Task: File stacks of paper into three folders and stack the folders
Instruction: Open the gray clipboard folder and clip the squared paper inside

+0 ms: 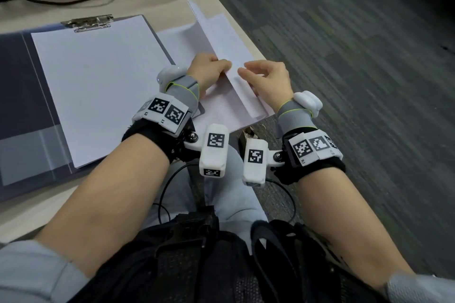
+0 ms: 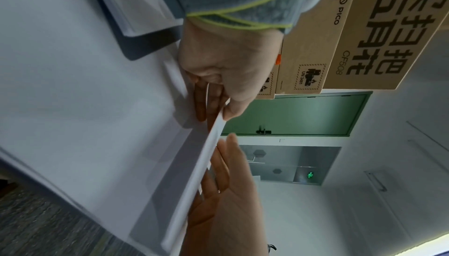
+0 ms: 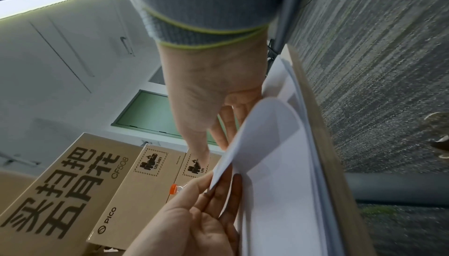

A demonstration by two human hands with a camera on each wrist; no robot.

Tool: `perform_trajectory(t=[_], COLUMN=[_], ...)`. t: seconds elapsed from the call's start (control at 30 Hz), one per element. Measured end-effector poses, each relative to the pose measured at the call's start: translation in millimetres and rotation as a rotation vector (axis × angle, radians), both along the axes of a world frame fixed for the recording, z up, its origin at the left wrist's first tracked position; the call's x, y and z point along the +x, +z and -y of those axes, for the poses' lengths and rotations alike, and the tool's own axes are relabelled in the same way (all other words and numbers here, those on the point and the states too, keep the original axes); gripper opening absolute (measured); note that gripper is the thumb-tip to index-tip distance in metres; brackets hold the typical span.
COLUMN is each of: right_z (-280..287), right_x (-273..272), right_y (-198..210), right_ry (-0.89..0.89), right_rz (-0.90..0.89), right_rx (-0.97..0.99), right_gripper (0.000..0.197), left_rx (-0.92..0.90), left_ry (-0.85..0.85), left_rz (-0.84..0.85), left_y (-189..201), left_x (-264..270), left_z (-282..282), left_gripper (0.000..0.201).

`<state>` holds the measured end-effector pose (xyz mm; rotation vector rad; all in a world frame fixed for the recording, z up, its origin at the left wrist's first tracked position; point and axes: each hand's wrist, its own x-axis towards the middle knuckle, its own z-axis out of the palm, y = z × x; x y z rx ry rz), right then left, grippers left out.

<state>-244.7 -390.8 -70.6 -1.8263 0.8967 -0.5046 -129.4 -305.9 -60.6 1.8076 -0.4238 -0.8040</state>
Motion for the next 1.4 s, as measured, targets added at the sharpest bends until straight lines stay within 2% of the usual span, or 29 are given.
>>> perform_trajectory(t=[0.13, 0.2, 0.23, 0.3, 0.37, 0.47, 0.5, 0.57, 0.63, 0.67, 0.7, 0.73, 0.8, 0.93, 1.0, 1.1, 1.2, 1.27, 1.4], right_z=[-9, -11, -11, -11, -14, -21, -24, -33, -42, -49, -56, -65, -82, -113, -127, -146, -160, -166, -176], right_x=[8, 13, 15, 15, 14, 16, 18, 23, 31, 36, 40, 45, 55, 73, 80, 87, 93, 94, 104], right_y=[10, 15, 19, 29, 41, 58, 63, 71, 76, 78, 80, 82, 85, 83, 78, 64, 50, 46, 51], right_ry=[0.196, 0.181, 0.128, -0.016, -0.146, -0.264, -0.283, -0.296, -0.280, -0.248, -0.200, -0.139, -0.031, 0.120, 0.181, 0.225, 0.224, 0.215, 0.184], right_rz=[-0.188, -0.271, -0.277, -0.242, -0.162, 0.049, 0.133, 0.293, 0.425, 0.479, 0.530, 0.576, 0.629, 0.620, 0.591, 0.501, 0.446, 0.414, 0.389], right_rx=[-0.084, -0.194, -0.241, -0.325, -0.385, -0.412, -0.412, -0.396, -0.370, -0.338, -0.289, -0.231, -0.127, 0.046, 0.149, 0.251, 0.307, 0.295, 0.257], right_gripper=[0.047, 0.051, 0.046, 0.034, 0.030, 0.032, 0.032, 0.033, 0.030, 0.028, 0.025, 0.023, 0.023, 0.015, 0.012, 0.011, 0.016, 0.019, 0.021], left_rx=[-0.136, -0.224, -0.261, -0.313, -0.350, -0.405, -0.411, -0.386, -0.369, -0.381, -0.374, -0.364, -0.382, -0.431, -0.452, -0.441, -0.401, -0.337, -0.270], left_ry=[-0.054, -0.114, -0.144, -0.193, -0.191, -0.002, 0.091, 0.246, 0.295, 0.285, 0.280, 0.300, 0.366, 0.495, 0.524, 0.515, 0.516, 0.531, 0.547], left_rz=[0.004, 0.014, 0.013, 0.009, 0.026, 0.158, 0.231, 0.363, 0.305, 0.280, 0.297, 0.341, 0.444, 0.626, 0.637, 0.573, 0.450, 0.438, 0.443], left_y=[14, 26, 32, 44, 55, 64, 65, 65, 67, 68, 72, 75, 82, 89, 85, 70, 54, 46, 49], left_x=[-4, -9, -10, -9, -3, 12, 19, 36, 47, 54, 57, 61, 68, 82, 88, 89, 84, 84, 90], left_z=[0, -1, -1, -3, -8, -22, -27, -42, -59, -68, -78, -90, -114, -171, -198, -227, -243, -247, -254], left_gripper=[0.011, 0.011, 0.009, 0.015, 0.021, 0.015, 0.024, 0.043, 0.050, 0.047, 0.036, 0.022, 0.013, 0.019, 0.020, 0.023, 0.013, 0.027, 0.010])
